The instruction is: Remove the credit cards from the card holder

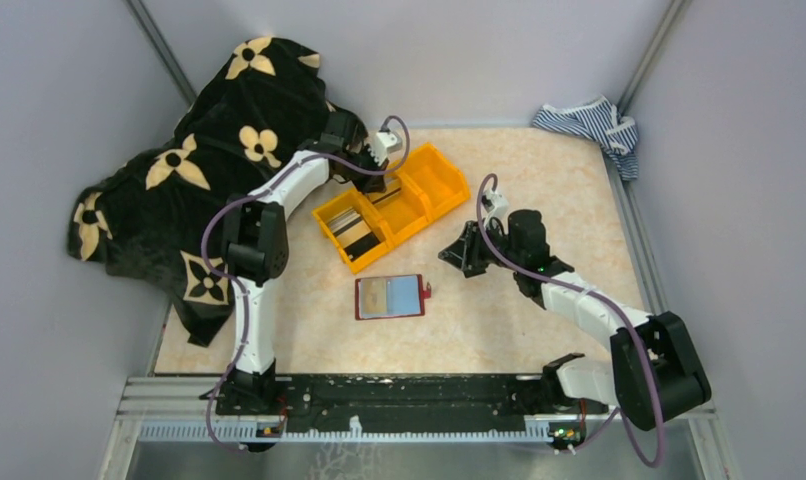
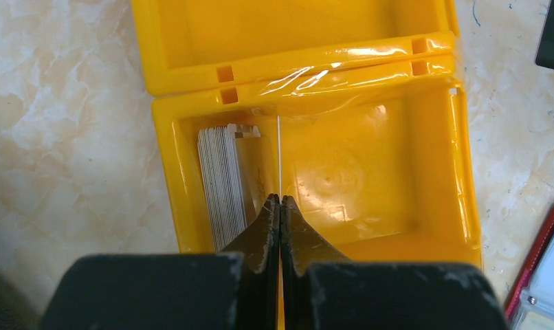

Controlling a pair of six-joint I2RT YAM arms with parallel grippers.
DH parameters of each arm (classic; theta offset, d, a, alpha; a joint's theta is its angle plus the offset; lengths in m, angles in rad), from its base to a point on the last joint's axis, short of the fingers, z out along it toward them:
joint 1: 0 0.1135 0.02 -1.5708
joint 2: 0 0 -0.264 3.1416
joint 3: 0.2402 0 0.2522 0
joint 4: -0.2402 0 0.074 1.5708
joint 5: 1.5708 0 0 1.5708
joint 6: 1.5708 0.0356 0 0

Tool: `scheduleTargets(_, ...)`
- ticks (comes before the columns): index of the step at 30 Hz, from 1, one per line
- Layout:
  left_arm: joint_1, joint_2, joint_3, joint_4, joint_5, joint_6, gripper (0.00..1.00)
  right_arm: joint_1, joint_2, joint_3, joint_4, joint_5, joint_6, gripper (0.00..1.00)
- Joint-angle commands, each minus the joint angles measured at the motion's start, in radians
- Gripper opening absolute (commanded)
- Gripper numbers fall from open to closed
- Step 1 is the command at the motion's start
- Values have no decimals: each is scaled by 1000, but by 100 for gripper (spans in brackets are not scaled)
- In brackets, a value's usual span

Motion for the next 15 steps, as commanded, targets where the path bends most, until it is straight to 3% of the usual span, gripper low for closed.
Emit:
scheduleTargets(1,-10,17,1,8,-8,11,0,-12,-17,-7,48,1,-16,42)
scheduleTargets(15,-16,48,-24,45,-49,-10,0,-12,-17,-16,48,2,-17,42)
